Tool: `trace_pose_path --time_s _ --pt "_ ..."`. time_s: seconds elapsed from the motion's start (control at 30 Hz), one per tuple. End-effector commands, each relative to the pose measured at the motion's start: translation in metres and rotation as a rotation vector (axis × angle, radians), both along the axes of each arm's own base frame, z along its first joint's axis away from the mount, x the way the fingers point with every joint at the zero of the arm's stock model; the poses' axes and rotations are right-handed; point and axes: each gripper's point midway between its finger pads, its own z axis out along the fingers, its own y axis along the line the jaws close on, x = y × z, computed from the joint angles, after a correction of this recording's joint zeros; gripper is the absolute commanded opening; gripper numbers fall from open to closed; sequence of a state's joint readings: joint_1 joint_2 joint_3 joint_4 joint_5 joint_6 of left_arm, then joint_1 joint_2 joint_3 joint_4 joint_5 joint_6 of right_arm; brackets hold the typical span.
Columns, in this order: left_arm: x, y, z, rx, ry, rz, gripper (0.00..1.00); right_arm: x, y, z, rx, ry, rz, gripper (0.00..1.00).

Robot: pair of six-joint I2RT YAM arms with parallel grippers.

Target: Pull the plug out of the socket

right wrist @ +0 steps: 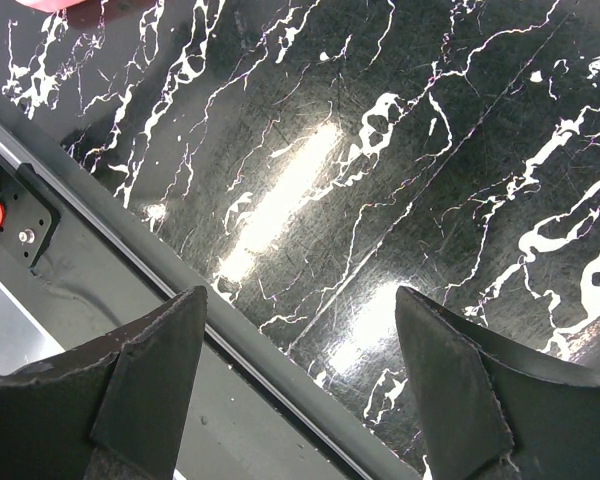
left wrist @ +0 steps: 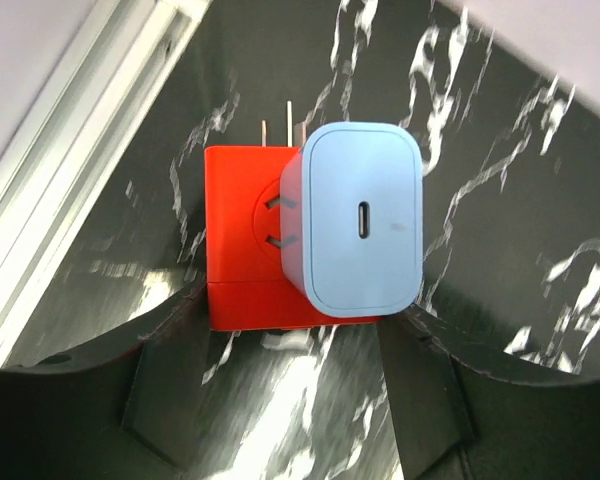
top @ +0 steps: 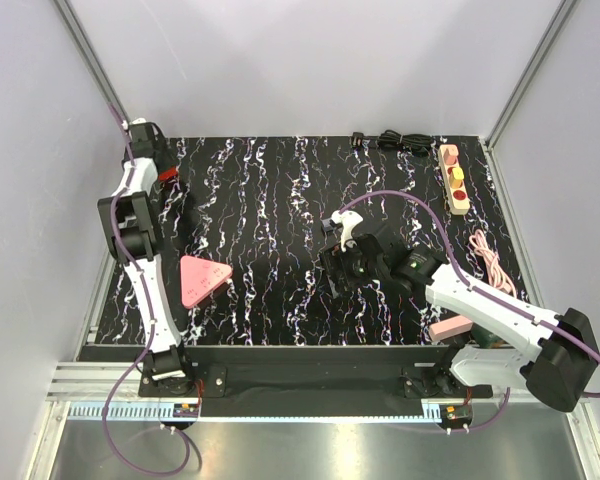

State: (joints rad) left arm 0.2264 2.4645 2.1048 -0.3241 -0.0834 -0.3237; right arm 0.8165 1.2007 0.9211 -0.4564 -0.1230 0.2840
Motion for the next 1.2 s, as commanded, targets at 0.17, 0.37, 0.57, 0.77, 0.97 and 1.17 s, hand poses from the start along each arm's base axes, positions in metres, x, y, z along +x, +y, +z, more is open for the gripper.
trace_pose_path --time_s 0.17,0.37,0.57,0.77,0.97,1.17 --pt "-0.055 -0.027 0.077 0.069 -0.022 -0.044 0.24 0.006 0.007 0.016 0.056 -0.018 -0.008 0.83" --pt "-0.108 -0.060 0.060 0.008 0.052 -0.076 0.23 0.012 0.016 0.017 0.061 -0.005 -0.007 0.82" --pt "-0.154 -0.092 0.042 -0.040 0.087 -0.103 0.27 0.018 0.038 0.007 0.089 0.058 0.014 0.83" --pt "-0.181 -0.113 0.027 -0.095 0.131 -0.135 0.39 0.035 0.073 0.017 0.145 0.086 0.045 0.82" --pt "-0.199 -0.111 0.055 -0.058 0.086 -0.138 0.68 0.053 0.100 0.023 0.171 0.097 0.068 0.82" --pt "-0.203 -0.118 0.082 -0.073 0.044 -0.177 0.79 0.071 0.127 0.022 0.189 0.119 0.091 0.83"
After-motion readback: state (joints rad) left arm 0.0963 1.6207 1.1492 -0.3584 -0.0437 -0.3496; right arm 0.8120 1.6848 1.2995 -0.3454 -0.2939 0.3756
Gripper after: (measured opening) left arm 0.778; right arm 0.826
